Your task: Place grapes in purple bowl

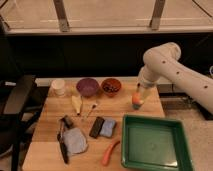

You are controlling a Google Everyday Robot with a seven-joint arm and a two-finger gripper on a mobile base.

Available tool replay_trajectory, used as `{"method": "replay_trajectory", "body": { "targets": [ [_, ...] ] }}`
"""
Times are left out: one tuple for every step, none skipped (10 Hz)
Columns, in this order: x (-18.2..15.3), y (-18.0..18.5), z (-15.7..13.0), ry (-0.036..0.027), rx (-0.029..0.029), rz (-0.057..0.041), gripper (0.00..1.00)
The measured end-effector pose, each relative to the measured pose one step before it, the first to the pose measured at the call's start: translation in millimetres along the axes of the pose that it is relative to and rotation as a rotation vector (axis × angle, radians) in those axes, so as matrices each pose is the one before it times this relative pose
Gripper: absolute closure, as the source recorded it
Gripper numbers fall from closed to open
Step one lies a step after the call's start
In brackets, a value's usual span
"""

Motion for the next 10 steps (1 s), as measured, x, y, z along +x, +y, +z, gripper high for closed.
{"method": "replay_trajectory", "body": {
  "targets": [
    [-22.08,-20.12,6.40,-0.02149,0.04348,-0.01390,0.35],
    [-14.50,-11.69,3.18,-0.02420,0.02887,-0.01428,0.35],
    [-7.11,-4.00,1.91,-0.01148,0.00765,-0.01135,0.35],
    [2.45,0.12,-0.61,0.00347,0.00156,0.00090,0.35],
    [0.41,0.17,0.14,0.00105,-0.00010,-0.00075,0.35],
    [-1.76,-0.43,0.29,-0.00160,-0.00034,-0.00217,0.35],
    [0.91,0.28,-0.66,-0.00156,-0.00024,0.00446,0.35],
    [3.16,-2.29,1.03,0.00312,0.00105,0.00659,0.35],
    [-1.17,-6.33,4.85,-0.00432,0.00091,0.00285,0.35],
    [-2.40,-7.14,7.94,-0.00580,-0.00068,-0.00199,0.35]
  ]
}}
